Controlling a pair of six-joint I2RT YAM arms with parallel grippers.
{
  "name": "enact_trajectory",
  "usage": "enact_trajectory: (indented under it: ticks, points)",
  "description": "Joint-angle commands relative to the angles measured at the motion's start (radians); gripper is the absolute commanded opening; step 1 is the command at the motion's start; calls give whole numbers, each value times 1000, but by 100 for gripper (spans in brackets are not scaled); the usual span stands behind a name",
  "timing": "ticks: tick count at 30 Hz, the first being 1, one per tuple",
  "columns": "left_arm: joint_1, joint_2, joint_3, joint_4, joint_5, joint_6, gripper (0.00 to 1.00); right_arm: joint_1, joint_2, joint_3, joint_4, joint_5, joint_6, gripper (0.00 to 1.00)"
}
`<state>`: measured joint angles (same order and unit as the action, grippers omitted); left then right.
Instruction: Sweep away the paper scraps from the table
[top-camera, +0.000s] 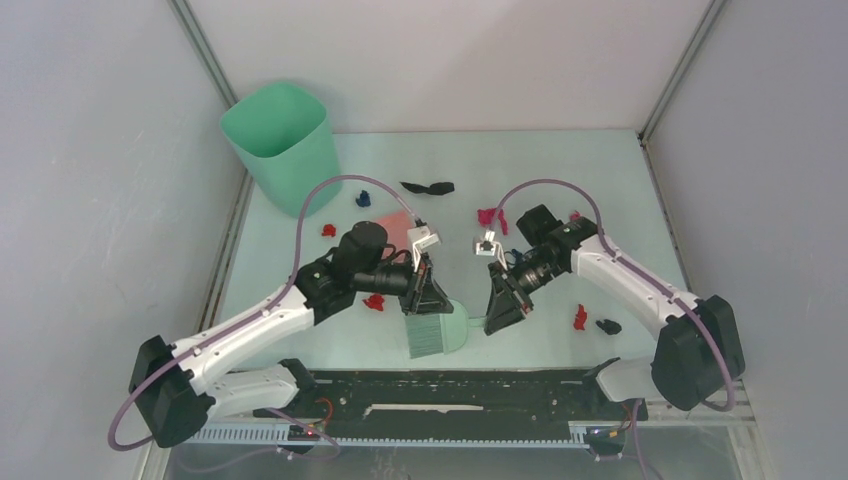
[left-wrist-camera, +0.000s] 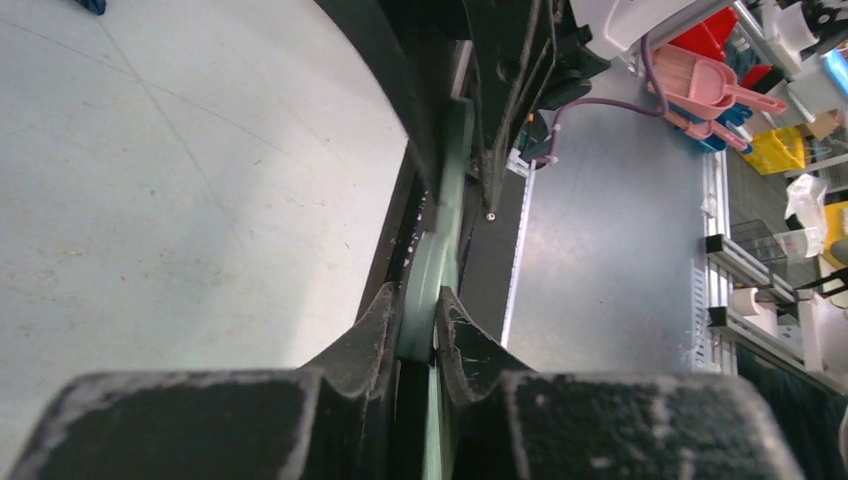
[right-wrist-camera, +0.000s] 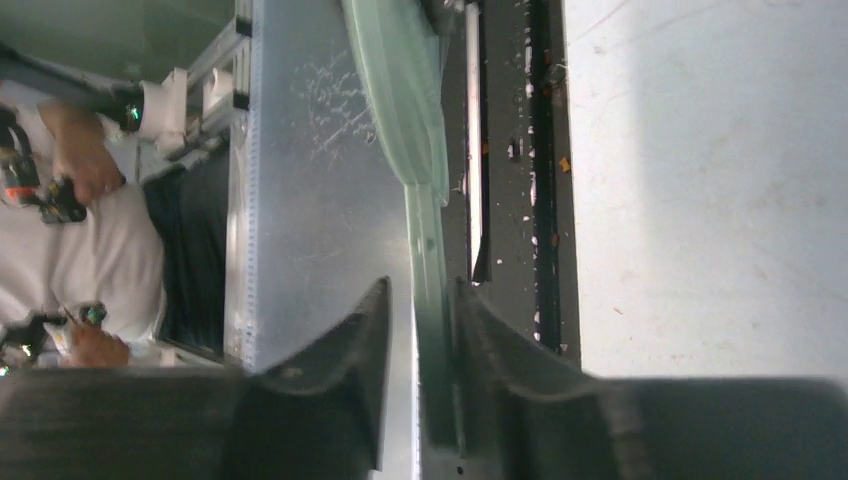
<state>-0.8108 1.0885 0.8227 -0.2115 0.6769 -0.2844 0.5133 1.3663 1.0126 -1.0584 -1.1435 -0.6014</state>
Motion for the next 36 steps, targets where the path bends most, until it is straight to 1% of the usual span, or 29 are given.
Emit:
enact_trajectory:
  ticks: [1,3,7,9,11,19,31,36]
  points:
    - [3,-55,-48,114,4,-89,0,-91,-27,27,18,-74,38,45]
    - [5,-68,-95,215,2,-182,0,-142,-45,26,17,-106,39,55]
    - [6,-83,-194,446,-21,-366,0,-191,-52,16,7,-138,37,64]
    - [5,-85,-231,536,-40,-427,0,-197,-47,16,0,-144,34,66]
    - [5,-78,-251,593,-33,-458,0,-198,-47,15,1,-145,31,67]
    - [6,-62,-273,682,-22,-514,0,-208,-45,15,-10,-134,17,66]
    - [21,-37,-299,672,-36,-510,0,-260,-58,16,-48,-191,-28,50]
    - [36,-31,-312,693,-36,-528,0,-271,-59,16,-66,-204,-48,49]
